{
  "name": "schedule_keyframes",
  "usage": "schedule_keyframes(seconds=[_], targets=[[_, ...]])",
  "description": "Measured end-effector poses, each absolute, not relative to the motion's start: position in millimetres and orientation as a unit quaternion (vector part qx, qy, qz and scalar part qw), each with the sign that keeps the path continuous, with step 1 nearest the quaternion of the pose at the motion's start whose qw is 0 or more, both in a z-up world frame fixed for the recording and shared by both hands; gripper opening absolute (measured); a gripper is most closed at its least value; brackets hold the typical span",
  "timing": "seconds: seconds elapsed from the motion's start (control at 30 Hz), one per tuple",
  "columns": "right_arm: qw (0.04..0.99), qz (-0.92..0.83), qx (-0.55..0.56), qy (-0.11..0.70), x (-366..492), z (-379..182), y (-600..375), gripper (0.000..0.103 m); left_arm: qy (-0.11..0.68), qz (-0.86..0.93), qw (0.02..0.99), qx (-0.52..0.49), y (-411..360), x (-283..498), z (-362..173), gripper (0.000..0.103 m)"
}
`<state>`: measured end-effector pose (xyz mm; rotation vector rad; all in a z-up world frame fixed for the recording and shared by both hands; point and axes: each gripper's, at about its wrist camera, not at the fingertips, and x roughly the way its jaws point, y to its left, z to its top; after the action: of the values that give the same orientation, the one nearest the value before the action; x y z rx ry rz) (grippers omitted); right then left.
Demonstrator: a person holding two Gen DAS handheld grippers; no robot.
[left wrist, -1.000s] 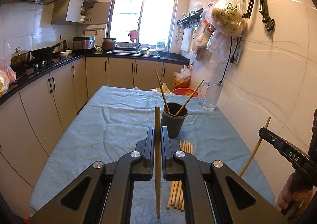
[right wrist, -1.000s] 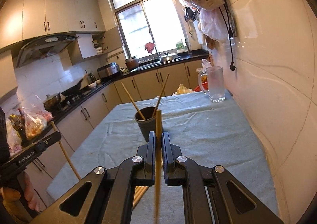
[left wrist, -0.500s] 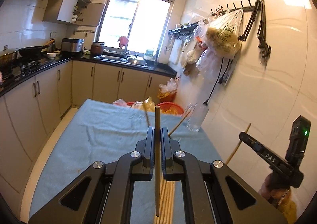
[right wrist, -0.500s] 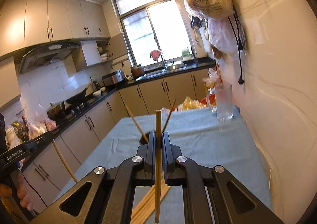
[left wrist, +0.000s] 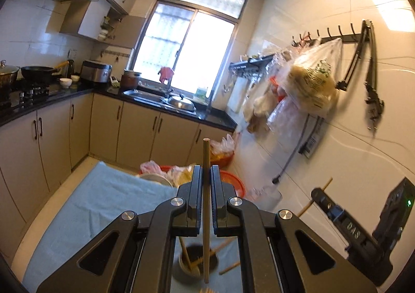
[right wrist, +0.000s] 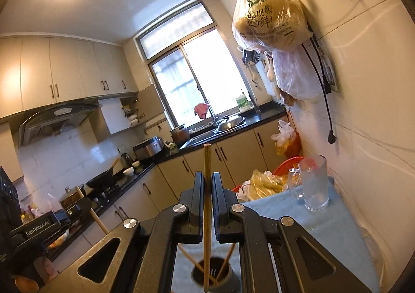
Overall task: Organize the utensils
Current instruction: 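Lift both held chopsticks and carry them above the black holder cup, then open the right tool over the holder while the left tool releases its chopstick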
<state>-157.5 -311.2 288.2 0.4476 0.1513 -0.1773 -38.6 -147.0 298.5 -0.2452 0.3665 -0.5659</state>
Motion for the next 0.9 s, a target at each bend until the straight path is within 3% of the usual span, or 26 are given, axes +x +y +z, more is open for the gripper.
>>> schedule_keyframes(seconds=[0.4,0.6,0.63,0.7,0.77,0.9], targets=[[0.958,-0.099,0.226,0.144,-99.1,221.0,-321.0,0.006,0.24,-0.254,0.935,-0.059,-199.0,10.0,230.9,0.005],[0.952,-0.093,0.234,0.173,-92.5,201.0,-323.8,0.007,0.242,-0.254,0.935,-0.056,-200.1,8.5,225.6,0.007],[0.952,-0.092,0.235,0.175,-92.5,200.5,-324.3,0.008,0.238,-0.255,0.936,-0.055,-199.6,6.5,227.0,0.009],[0.951,-0.094,0.237,0.175,-93.9,201.4,-325.0,0.008,0.232,-0.256,0.937,-0.057,-190.0,-2.2,229.8,0.027],[0.951,-0.092,0.237,0.175,-95.8,204.7,-324.4,0.012,0.223,-0.254,0.939,-0.066,-180.7,-11.2,236.3,0.038],[0.955,-0.093,0.226,0.167,-106.9,218.2,-319.0,0.025,0.208,-0.255,0.941,-0.084,-155.7,-32.3,250.7,0.042]])
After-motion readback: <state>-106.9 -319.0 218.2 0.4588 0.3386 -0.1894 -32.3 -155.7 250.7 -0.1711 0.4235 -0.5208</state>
